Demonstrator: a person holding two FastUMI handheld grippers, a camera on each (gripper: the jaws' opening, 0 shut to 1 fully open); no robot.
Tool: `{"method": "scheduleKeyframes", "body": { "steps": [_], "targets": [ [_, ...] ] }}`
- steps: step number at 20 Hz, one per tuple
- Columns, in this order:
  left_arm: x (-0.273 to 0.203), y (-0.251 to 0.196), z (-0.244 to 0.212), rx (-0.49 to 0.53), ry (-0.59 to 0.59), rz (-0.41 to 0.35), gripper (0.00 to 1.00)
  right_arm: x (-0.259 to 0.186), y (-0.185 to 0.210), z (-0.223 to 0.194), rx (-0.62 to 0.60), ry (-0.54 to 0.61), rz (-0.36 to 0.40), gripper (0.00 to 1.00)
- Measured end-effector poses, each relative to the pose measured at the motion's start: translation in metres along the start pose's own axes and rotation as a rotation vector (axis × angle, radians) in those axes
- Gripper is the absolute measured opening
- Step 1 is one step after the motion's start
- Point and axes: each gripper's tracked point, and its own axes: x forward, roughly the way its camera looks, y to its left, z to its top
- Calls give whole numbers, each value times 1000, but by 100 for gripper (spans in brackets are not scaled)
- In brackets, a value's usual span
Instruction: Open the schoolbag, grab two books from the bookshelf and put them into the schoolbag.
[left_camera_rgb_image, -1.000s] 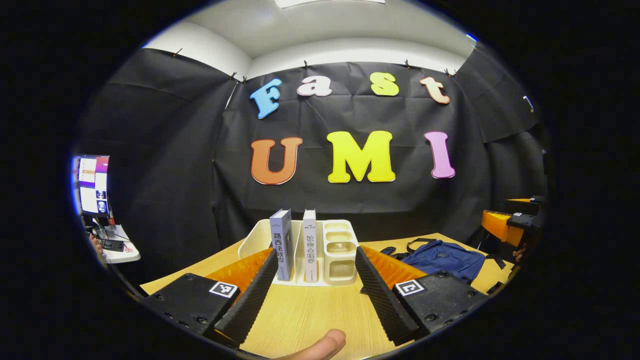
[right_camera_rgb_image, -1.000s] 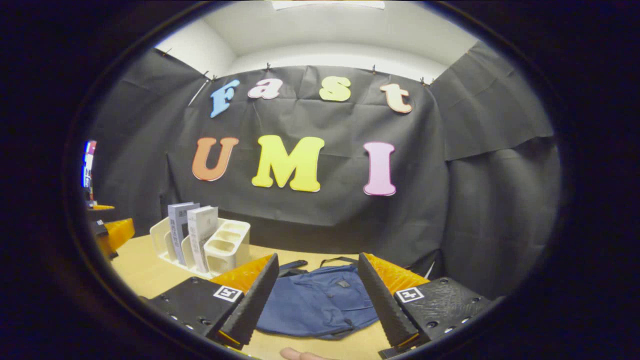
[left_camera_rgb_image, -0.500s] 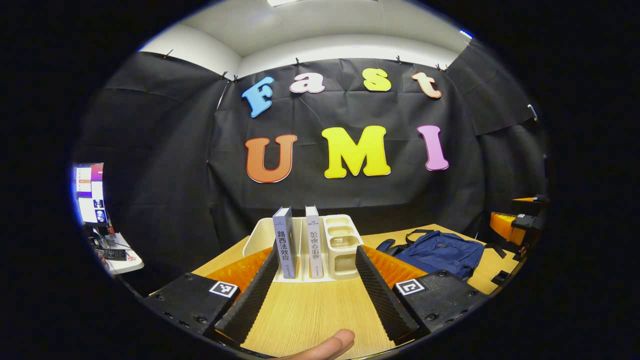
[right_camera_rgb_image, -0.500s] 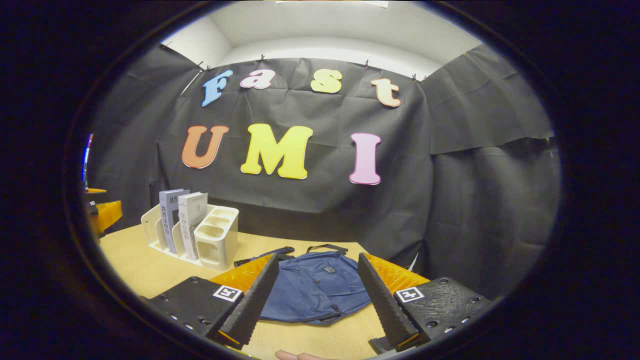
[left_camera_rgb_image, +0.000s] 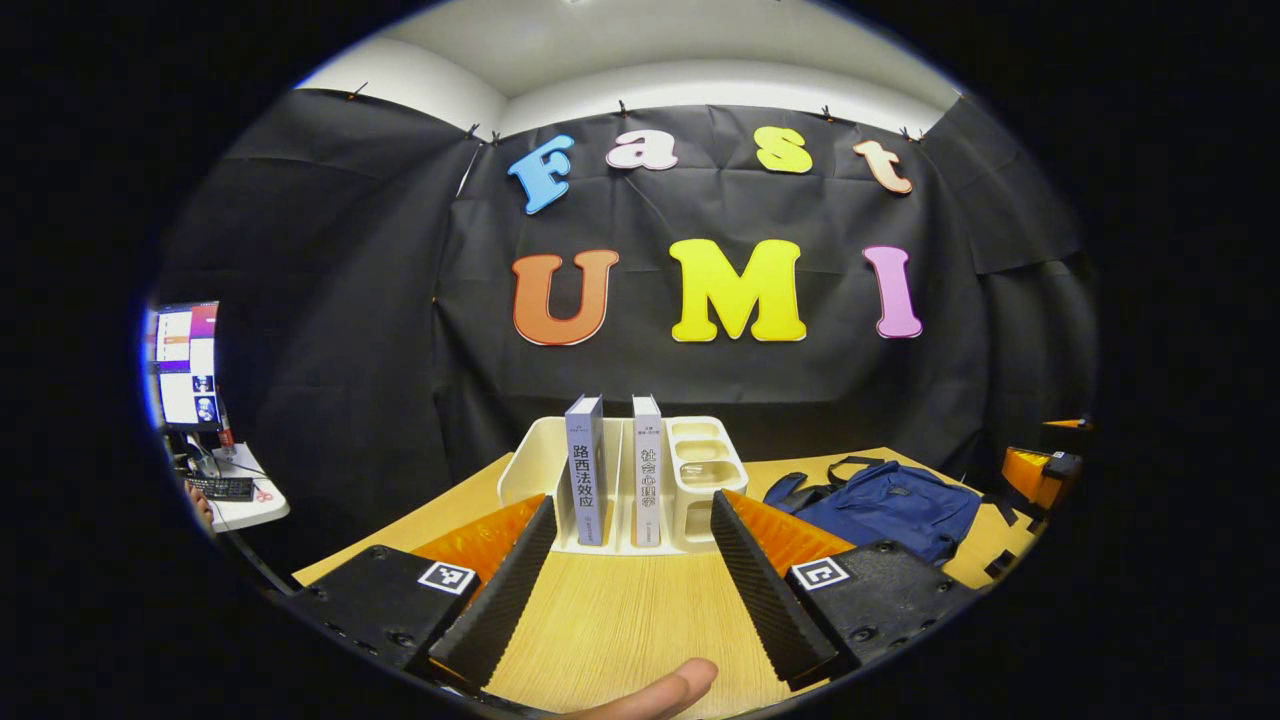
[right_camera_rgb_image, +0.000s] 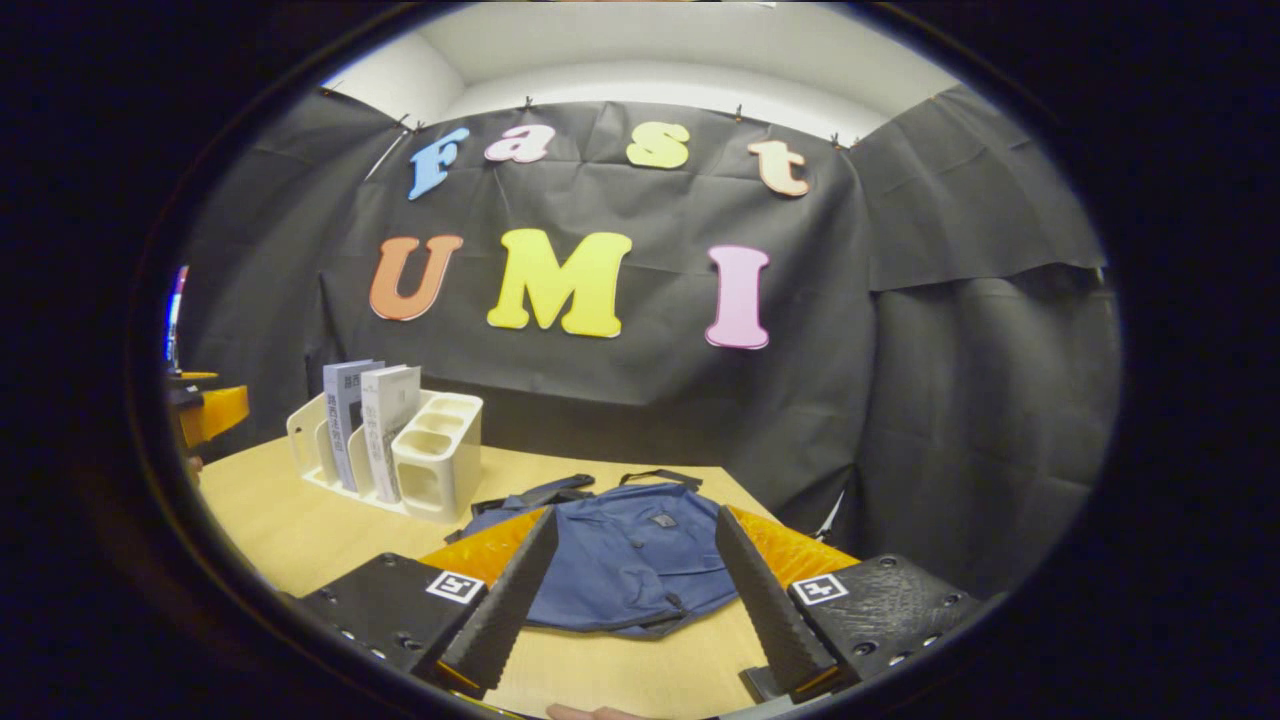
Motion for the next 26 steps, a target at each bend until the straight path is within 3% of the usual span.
{"method": "scheduleKeyframes", "body": {
  "steps": [7, 19, 20, 26],
  "targets": [
    [0, 5, -3, 44, 5, 20, 99, 19, 43, -23, -86, 50, 63, 96],
    [5, 25, -5, 67, 13, 83, 98, 81, 161, -130, -344, 283, 209, 95],
    [4, 25, -6, 66, 14, 82, 98, 86, 166, -137, -372, 292, 203, 99],
    [5, 24, -5, 79, 12, 80, 98, 119, 179, -159, -577, 324, 163, 95]
  ]
}}
